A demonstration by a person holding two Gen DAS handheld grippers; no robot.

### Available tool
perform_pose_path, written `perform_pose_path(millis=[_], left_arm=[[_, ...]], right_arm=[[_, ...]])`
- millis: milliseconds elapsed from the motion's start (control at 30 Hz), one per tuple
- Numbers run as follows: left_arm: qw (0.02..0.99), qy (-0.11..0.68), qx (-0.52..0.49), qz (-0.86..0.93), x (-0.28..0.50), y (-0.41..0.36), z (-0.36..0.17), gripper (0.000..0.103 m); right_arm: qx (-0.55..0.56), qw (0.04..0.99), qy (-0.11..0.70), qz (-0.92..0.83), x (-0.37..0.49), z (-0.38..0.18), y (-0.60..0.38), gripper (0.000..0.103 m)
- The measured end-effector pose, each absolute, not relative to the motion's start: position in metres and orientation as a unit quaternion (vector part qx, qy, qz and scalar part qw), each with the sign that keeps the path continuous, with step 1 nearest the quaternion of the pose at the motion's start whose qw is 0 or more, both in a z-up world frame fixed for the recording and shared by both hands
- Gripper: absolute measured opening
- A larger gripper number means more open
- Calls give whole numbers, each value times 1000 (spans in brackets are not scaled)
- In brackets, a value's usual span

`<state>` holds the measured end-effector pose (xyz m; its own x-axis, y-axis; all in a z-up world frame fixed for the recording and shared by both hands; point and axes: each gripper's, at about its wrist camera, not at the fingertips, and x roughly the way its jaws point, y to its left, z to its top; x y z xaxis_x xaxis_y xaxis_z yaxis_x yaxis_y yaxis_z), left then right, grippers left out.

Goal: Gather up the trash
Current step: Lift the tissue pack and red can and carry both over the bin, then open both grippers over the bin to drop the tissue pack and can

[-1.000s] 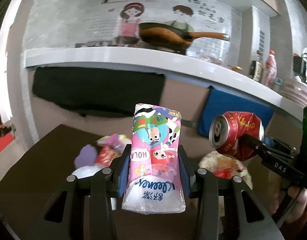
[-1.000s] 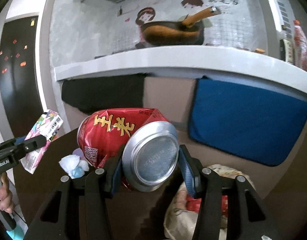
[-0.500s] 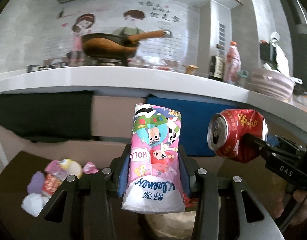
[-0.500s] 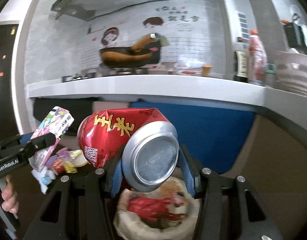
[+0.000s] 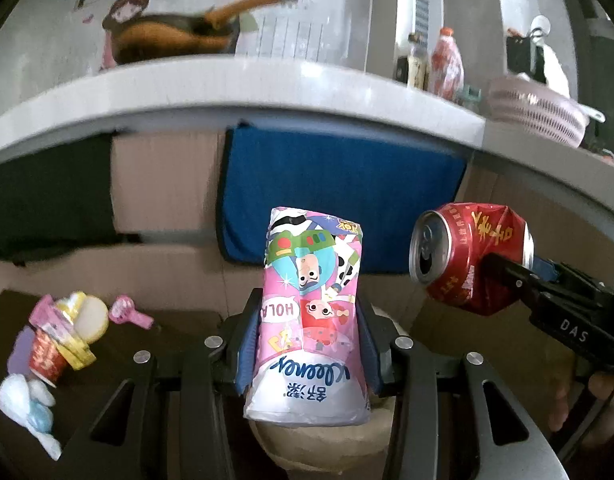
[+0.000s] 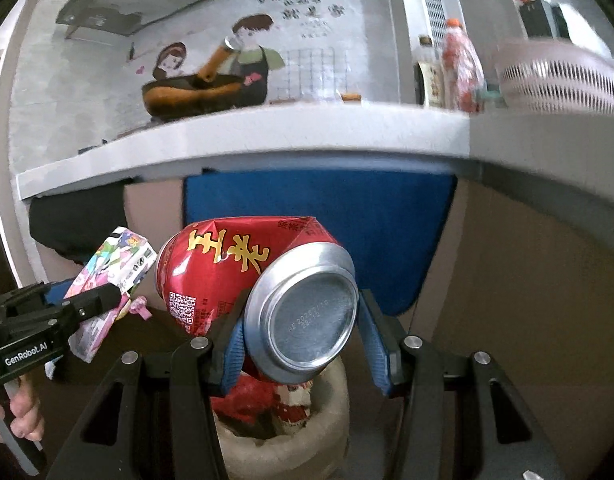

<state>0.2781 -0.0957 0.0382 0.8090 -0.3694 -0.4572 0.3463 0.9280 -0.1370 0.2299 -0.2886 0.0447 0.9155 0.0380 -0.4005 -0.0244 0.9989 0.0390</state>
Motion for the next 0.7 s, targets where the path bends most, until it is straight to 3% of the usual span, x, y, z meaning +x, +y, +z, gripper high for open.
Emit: perform_pose_path(millis=[700], left_arm=[[910,353,-64,-211,331,-103,-47,44]], right_arm=[[36,955,293,25,284,-34,-294,48]])
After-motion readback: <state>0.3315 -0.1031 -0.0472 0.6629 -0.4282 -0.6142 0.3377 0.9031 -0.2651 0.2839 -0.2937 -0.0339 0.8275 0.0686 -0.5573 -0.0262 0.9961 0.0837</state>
